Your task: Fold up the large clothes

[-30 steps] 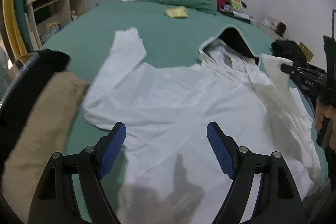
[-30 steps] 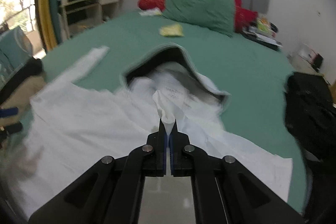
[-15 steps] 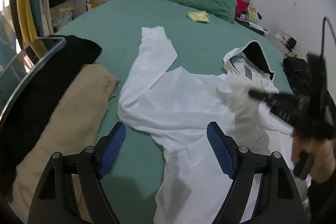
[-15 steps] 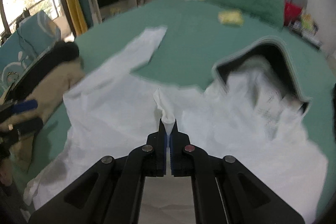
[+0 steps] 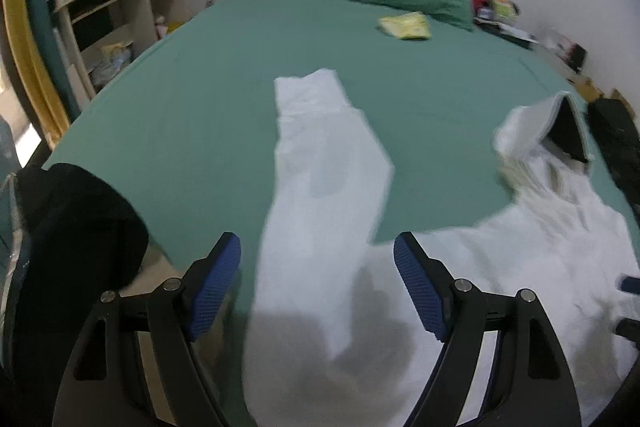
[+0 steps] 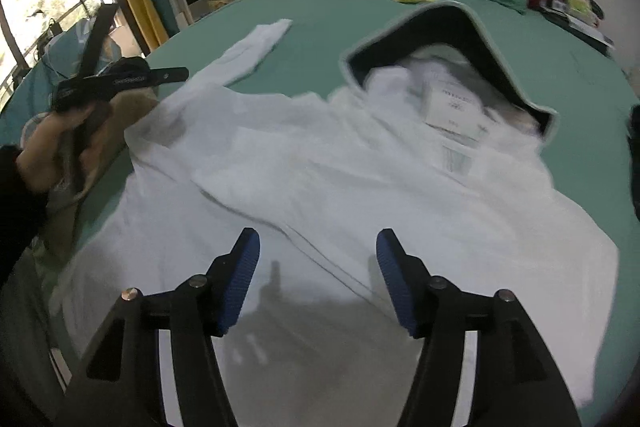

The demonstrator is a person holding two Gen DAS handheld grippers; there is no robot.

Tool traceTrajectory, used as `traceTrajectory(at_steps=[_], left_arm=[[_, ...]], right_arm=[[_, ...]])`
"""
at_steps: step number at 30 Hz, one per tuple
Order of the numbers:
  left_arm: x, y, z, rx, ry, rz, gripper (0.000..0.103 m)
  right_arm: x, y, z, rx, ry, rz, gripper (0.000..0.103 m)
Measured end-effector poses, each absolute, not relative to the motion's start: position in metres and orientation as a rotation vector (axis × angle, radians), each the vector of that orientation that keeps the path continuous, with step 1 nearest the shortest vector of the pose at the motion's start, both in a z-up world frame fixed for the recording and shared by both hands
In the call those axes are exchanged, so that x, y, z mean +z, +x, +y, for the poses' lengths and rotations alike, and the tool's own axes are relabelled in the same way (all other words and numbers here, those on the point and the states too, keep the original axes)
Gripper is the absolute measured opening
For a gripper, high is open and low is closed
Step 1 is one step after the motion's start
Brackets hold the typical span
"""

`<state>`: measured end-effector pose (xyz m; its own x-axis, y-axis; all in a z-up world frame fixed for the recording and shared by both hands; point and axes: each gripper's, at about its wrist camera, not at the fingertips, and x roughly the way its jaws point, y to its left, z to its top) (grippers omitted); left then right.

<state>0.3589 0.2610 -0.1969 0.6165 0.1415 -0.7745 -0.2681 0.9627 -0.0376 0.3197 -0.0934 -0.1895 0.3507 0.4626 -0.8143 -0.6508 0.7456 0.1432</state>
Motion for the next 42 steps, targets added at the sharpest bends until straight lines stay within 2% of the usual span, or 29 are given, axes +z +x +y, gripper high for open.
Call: traceTrajectory(at_steps=[2, 3, 4, 5, 6, 7, 12, 18, 21, 24, 26, 27, 28, 32, 37, 42], left_arm=[[-0.217, 0.369, 0.273, 0.258, -0.176, 0.923, 0.072], [-0.225, 0.372, 0.277, 0.261, -0.189, 0.955, 0.053], [-0.233, 0.374, 0.279, 0.255, -0.200, 0.984, 0.043], [-0.233, 0.371, 0.278, 0.251, -0.192, 0.954, 0.040], [-0.232, 0.369, 0.273, 0.239, -0.169, 0.941, 0.020], [-0.230, 0.368, 0.272, 0.232, -0.169, 0.944, 0.006], [-0.185, 0.351, 0.251, 0.216, -0.238, 0.795, 0.004], [-0.120, 0.351, 0.153, 0.040, -0.216, 0.678, 0.004], [-0.112, 0.349, 0.092, -0.112, -0.203, 0.701, 0.004], [-0.131, 0.352, 0.043, -0.242, -0.177, 0.833, 0.005], [-0.146, 0.348, 0.032, -0.283, -0.186, 0.913, 0.020], [-0.151, 0.343, 0.033, -0.292, -0.190, 0.936, 0.039], [-0.153, 0.337, 0.040, -0.298, -0.202, 0.938, 0.052], [-0.156, 0.316, 0.094, -0.224, -0.235, 0.907, 0.054], [-0.183, 0.311, 0.175, -0.025, -0.277, 0.898, 0.054], [-0.213, 0.326, 0.202, -0.020, -0.298, 1.007, 0.054]], right_arm=[[-0.189, 0.318, -0.117, 0.701, -0.219, 0.974, 0.061], [-0.189, 0.319, -0.126, 0.683, -0.219, 0.971, 0.061], [-0.188, 0.319, -0.132, 0.669, -0.218, 0.968, 0.061], [-0.187, 0.319, -0.139, 0.657, -0.212, 0.964, 0.061], [-0.187, 0.319, -0.147, 0.650, -0.200, 0.953, 0.061], [-0.185, 0.320, -0.148, 0.644, -0.193, 0.947, 0.061], [-0.177, 0.320, -0.169, 0.628, -0.143, 0.934, 0.061], [-0.144, 0.301, -0.199, 0.603, -0.128, 0.881, 0.061], [-0.131, 0.290, -0.224, 0.571, -0.116, 0.864, 0.061], [-0.129, 0.280, -0.245, 0.536, -0.119, 0.882, 0.061], [-0.131, 0.276, -0.254, 0.510, -0.123, 0.904, 0.061], [-0.133, 0.276, -0.256, 0.500, -0.127, 0.916, 0.061], [-0.134, 0.276, -0.256, 0.494, -0.131, 0.924, 0.061], [-0.140, 0.287, -0.236, 0.511, -0.155, 0.937, 0.061], [-0.150, 0.325, -0.153, 0.613, -0.177, 0.922, 0.061], [-0.174, 0.359, -0.049, 0.725, -0.262, 0.908, 0.060]])
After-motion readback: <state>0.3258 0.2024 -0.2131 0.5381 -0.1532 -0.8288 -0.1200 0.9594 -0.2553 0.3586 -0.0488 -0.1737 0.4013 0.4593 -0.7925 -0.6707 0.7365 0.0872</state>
